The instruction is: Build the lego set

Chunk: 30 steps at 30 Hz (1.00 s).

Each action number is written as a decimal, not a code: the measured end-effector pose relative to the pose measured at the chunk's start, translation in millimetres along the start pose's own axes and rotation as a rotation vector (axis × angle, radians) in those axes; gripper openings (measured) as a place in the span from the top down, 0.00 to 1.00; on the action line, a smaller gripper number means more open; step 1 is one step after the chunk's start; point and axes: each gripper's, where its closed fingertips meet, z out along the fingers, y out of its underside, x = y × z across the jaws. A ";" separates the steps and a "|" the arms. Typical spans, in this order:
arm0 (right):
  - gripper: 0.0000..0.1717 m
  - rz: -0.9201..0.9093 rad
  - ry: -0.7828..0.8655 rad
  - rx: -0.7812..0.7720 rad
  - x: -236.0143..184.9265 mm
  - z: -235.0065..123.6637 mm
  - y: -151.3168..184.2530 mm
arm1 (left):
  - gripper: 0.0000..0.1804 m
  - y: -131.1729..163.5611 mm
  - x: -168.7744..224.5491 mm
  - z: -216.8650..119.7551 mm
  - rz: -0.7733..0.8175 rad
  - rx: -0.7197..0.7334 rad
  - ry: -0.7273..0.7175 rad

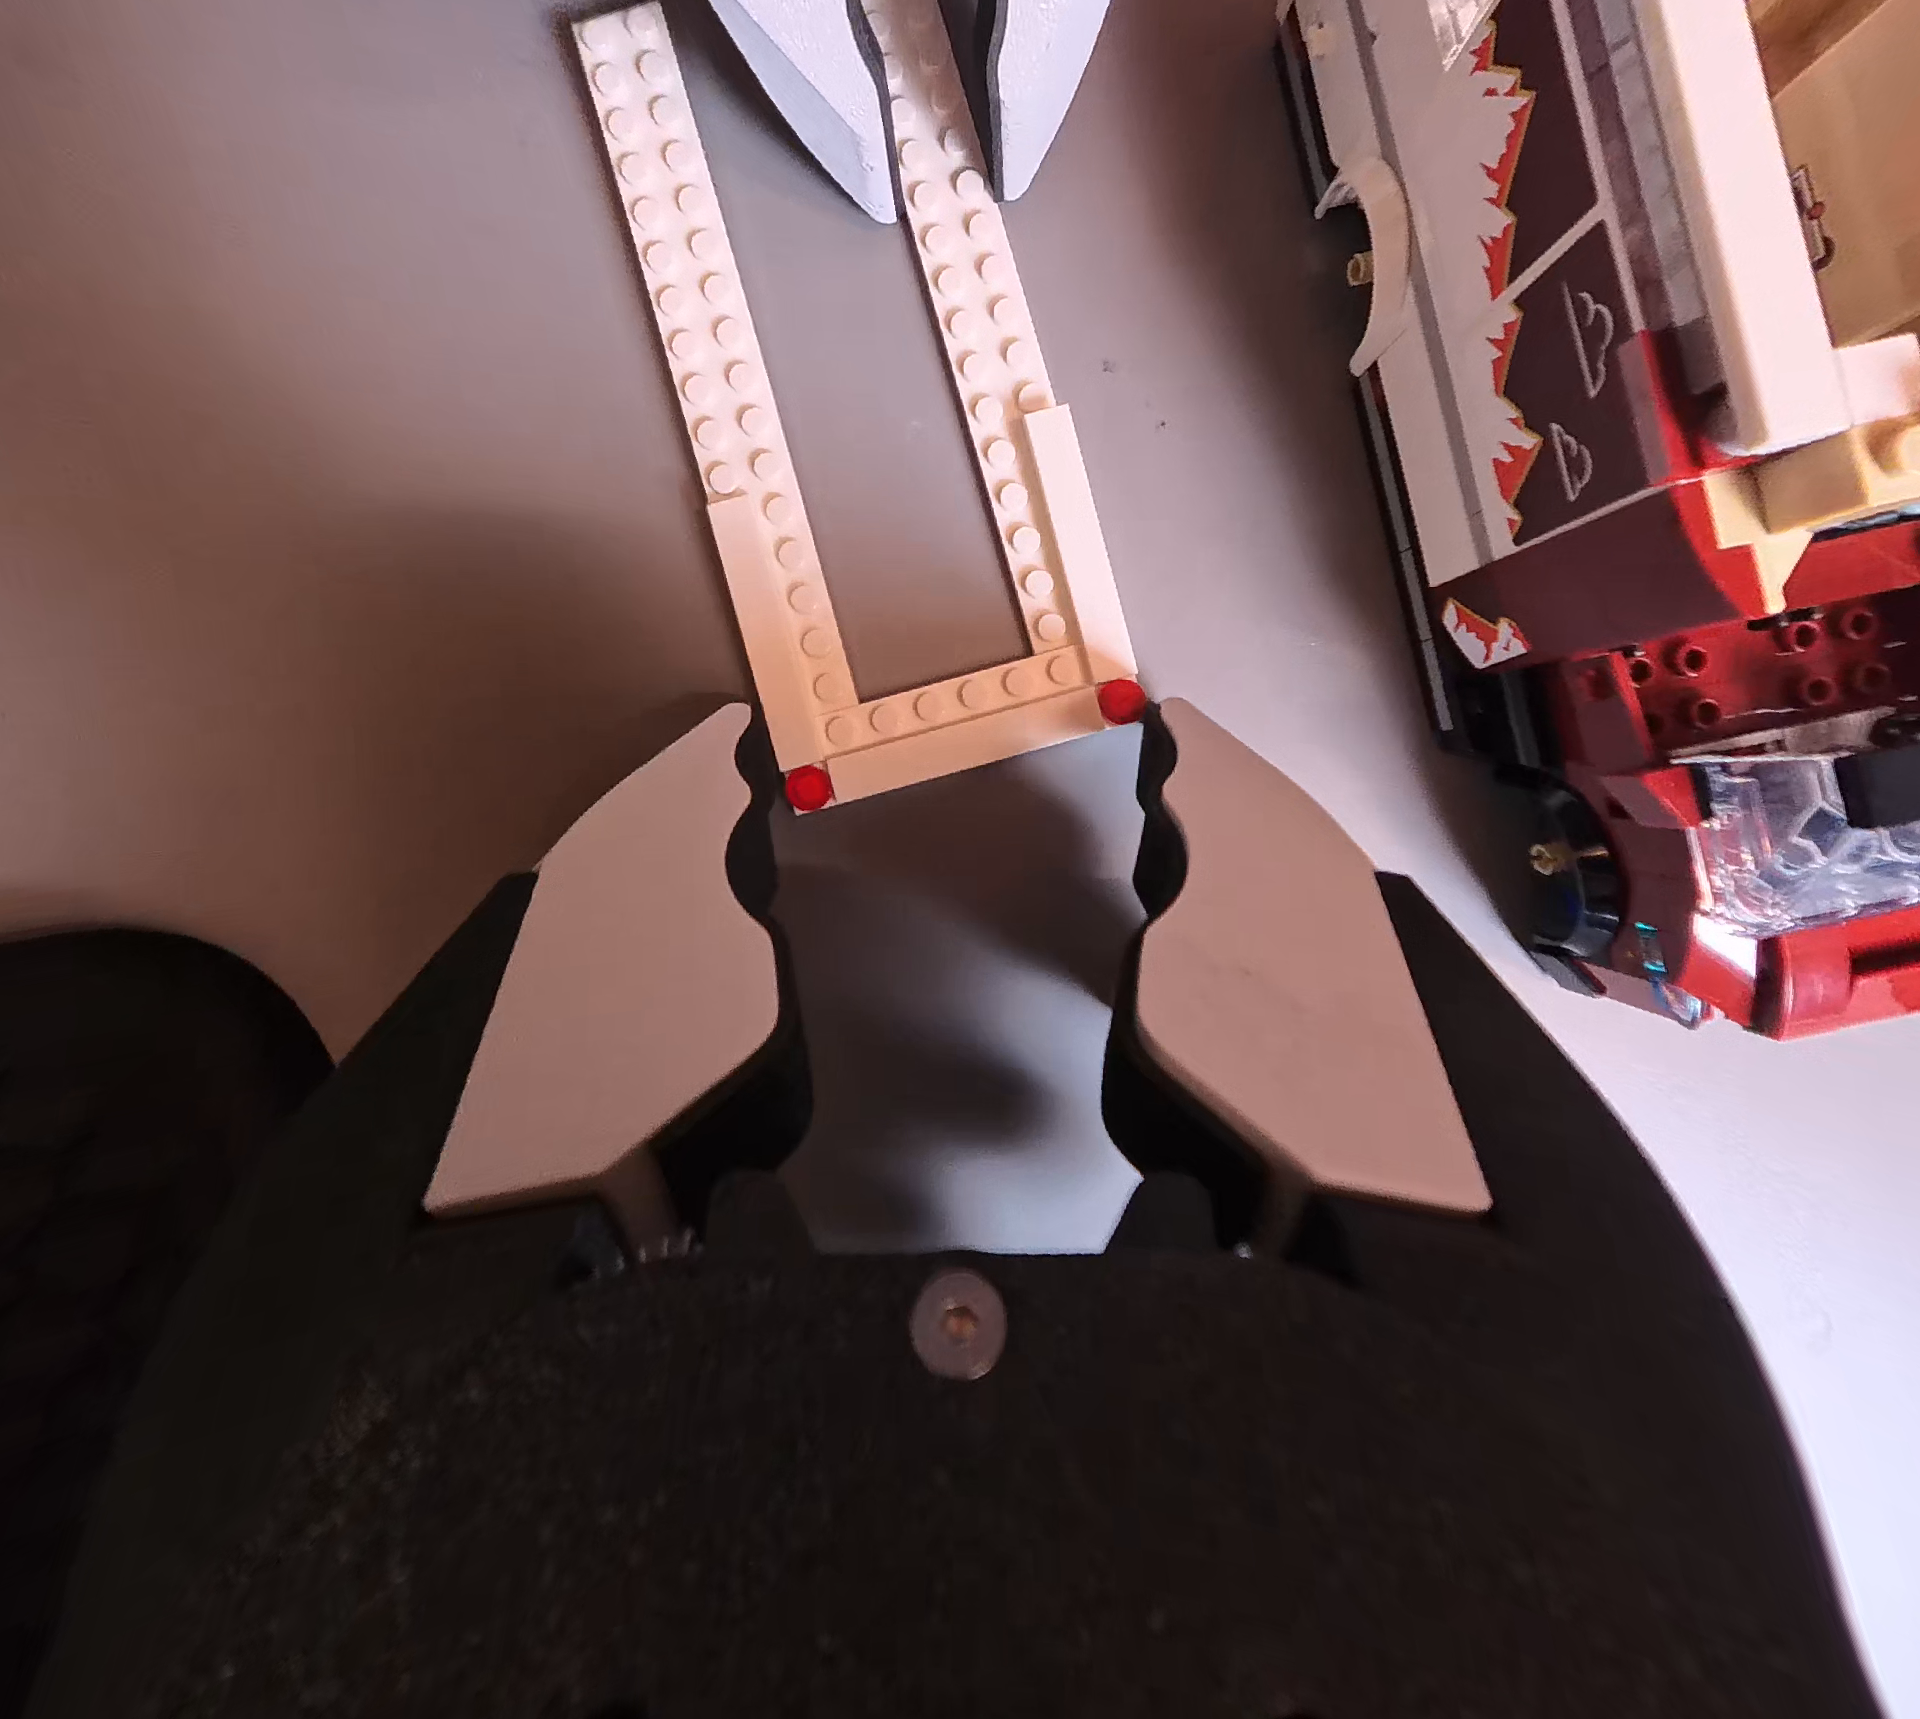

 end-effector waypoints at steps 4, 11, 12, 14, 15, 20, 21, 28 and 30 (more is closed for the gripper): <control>0.61 0.002 0.004 -0.007 0.5 0.3 0.3 | 0.91 0.0 0.0 0.0 0.007 0.002 0.004; 0.61 -0.005 0.015 -0.017 0.5 0.2 1.3 | 0.91 0.0 0.1 0.0 0.022 0.000 0.006; 0.61 -0.004 0.016 -0.018 0.7 0.1 1.4 | 0.91 0.0 0.1 0.0 0.024 0.000 0.008; 0.61 -0.001 0.016 -0.021 0.7 0.3 1.4 | 0.91 -0.1 0.2 0.0 0.024 0.000 0.012; 0.61 0.001 0.017 -0.023 0.8 0.3 1.5 | 0.91 -0.1 0.2 0.0 0.026 0.001 0.012; 0.60 0.004 0.023 -0.024 1.2 1.3 0.4 | 0.91 -0.3 0.3 0.0 0.036 0.000 0.008; 0.60 0.004 0.023 -0.024 1.3 1.4 0.2 | 0.91 -0.4 0.4 0.0 0.036 0.001 0.008; 0.60 0.003 0.021 -0.021 0.4 1.1 0.6 | 0.91 -0.3 0.3 0.1 0.018 0.008 0.012; 0.61 0.007 0.019 -0.018 -0.1 0.8 0.8 | 0.91 -0.2 0.3 0.1 0.014 0.012 0.013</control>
